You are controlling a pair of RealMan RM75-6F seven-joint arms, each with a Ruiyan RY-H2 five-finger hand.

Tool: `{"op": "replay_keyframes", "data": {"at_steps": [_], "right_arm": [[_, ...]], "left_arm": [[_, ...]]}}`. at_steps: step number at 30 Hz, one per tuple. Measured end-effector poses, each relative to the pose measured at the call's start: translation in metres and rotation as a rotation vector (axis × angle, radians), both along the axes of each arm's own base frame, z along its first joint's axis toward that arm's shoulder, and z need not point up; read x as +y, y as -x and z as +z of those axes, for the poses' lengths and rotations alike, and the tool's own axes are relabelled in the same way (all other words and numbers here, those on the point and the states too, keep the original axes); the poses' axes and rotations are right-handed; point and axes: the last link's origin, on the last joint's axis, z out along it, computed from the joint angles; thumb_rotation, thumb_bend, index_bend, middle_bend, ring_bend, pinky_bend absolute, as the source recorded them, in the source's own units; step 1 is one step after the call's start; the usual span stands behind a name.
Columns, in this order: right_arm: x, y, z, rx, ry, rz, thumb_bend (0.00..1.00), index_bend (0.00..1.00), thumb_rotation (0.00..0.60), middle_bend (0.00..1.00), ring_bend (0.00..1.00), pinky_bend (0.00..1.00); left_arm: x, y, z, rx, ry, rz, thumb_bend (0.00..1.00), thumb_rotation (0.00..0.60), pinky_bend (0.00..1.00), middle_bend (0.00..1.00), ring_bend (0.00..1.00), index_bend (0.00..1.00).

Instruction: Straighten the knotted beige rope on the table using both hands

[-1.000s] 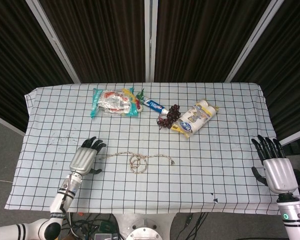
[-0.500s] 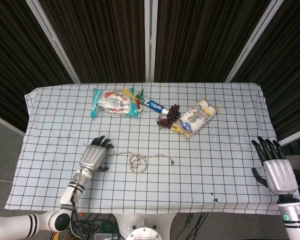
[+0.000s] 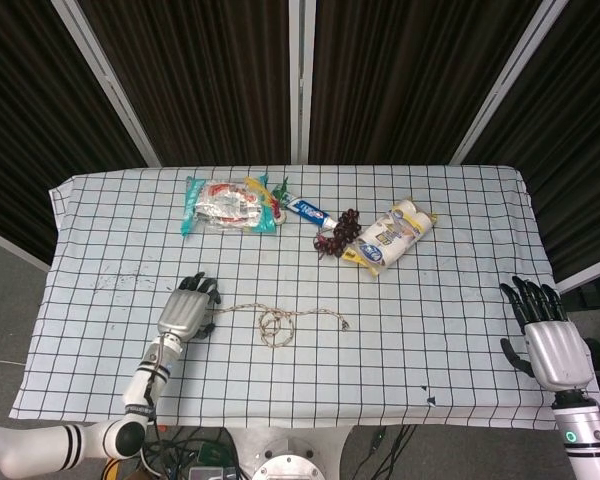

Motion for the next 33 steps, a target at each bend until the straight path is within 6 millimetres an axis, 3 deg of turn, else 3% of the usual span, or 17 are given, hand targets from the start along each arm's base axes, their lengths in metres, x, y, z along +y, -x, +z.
{"op": "replay_keyframes", "data": {"at_steps": [19,33], "right_arm": [[0.001,0.001,-0.003,-0.003,0.000,-0.014,0.30,0.00,0.600,0.00,0.00,0.00],[0.000,0.002,-0.004,-0.003,0.005,-0.025,0.30,0.00,0.600,0.00,0.00,0.00]], "left_arm": [[0.001,0.005,-0.009,0.044,-0.013,0.003,0.30,0.600,0.11,0.15,0.02,0.46],[0.003,0.005,-0.011,0.042,-0.028,0.018,0.37,0.600,0.11,0.16,0.02,0.50]]}}
